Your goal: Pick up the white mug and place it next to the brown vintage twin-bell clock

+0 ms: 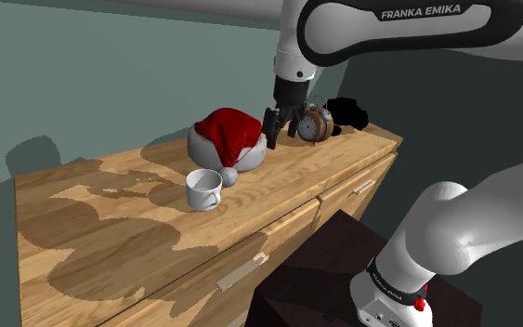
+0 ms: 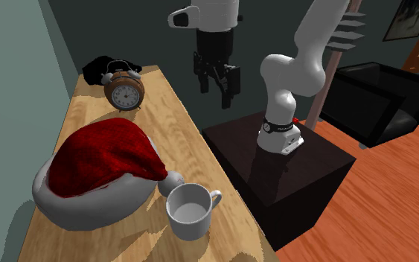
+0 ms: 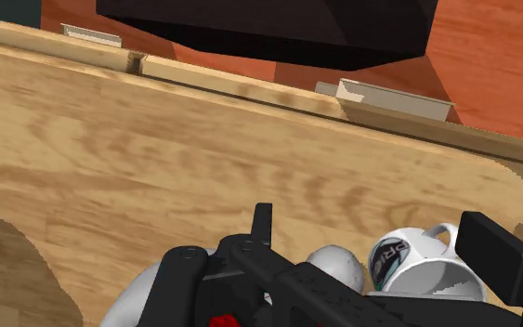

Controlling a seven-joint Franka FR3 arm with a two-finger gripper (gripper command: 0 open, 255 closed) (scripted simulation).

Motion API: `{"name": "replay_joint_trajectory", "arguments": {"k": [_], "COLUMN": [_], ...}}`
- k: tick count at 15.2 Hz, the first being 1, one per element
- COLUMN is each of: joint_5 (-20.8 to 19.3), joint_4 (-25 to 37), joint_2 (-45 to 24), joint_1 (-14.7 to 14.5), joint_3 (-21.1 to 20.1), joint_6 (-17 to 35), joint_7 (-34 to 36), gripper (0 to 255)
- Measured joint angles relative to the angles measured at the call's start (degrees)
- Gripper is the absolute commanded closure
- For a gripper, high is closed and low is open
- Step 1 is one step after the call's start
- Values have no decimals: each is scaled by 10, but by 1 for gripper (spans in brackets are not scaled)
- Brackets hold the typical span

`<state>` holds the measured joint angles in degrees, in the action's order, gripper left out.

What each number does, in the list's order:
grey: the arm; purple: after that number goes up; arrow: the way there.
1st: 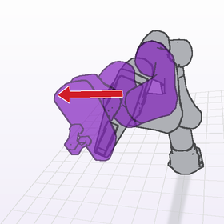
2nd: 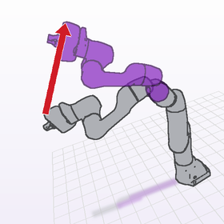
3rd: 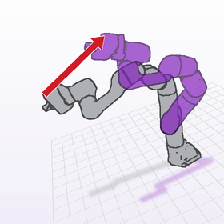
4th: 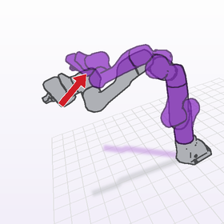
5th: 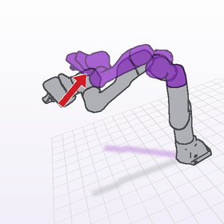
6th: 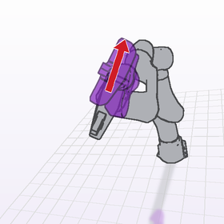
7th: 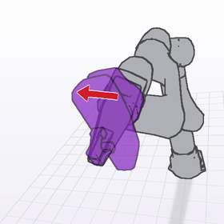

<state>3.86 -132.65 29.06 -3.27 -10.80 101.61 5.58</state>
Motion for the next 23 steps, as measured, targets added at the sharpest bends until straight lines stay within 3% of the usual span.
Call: {"name": "replay_joint_trajectory", "arguments": {"k": [8, 14, 20, 23], "joint_5": [-9, -48, -103, -114], "joint_4": [54, 131, 228, 234], "joint_2": [-152, -280, -412, -437], "joint_1": [-13, -26, -53, -59], "joint_3": [-68, -104, -117, -116], "joint_6": [92, 132, 150, 167], "joint_7": [88, 160, 226, 237], "gripper": [0, 0, 0, 0]}}
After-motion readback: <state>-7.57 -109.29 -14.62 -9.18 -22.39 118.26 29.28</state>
